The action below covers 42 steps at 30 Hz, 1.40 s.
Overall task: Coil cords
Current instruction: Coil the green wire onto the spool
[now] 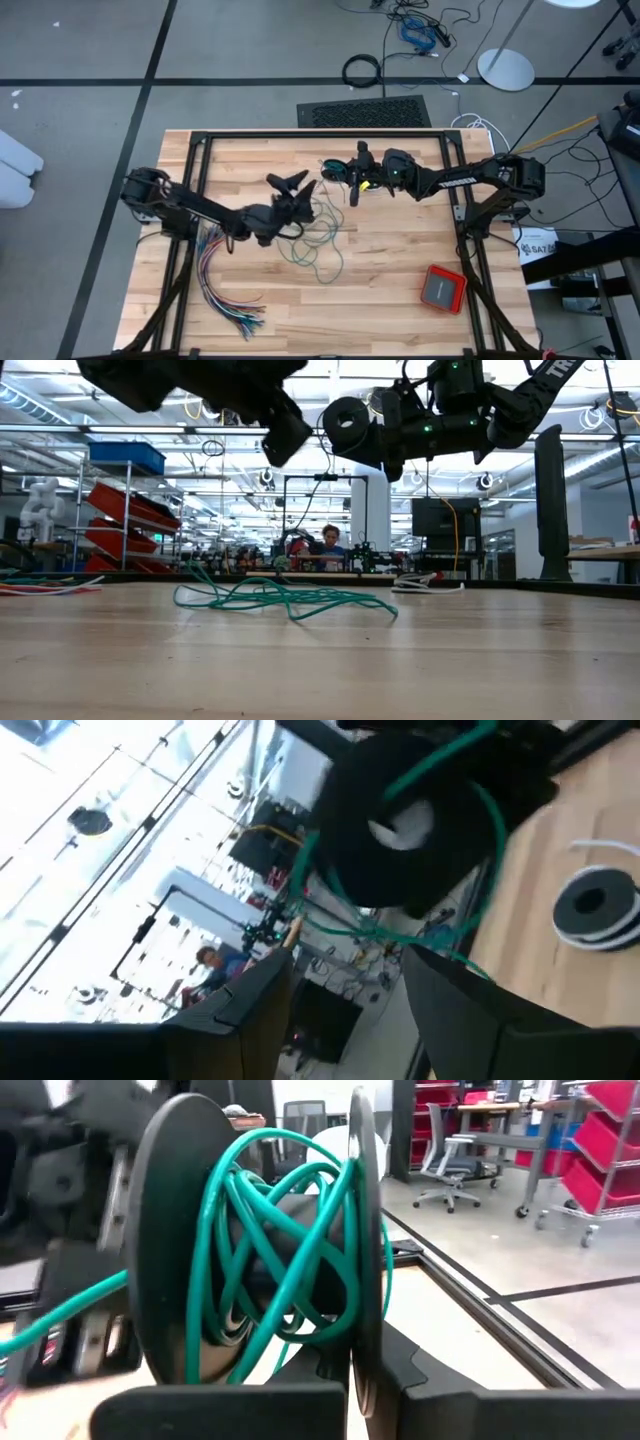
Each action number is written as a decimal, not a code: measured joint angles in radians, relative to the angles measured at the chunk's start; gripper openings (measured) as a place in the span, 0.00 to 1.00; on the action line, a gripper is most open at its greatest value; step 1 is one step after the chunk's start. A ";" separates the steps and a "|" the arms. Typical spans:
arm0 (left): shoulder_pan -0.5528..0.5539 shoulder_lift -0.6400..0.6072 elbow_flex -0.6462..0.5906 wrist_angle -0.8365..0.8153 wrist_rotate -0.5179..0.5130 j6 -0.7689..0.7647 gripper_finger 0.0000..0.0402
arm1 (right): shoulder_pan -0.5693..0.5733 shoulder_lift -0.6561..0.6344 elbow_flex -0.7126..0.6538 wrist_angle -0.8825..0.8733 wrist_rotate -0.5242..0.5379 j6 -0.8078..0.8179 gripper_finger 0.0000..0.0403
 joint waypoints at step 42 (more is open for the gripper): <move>0.373 -0.258 -0.029 -0.516 1.078 -0.736 0.19 | -0.001 -0.002 0.002 -0.051 -0.194 -0.019 0.00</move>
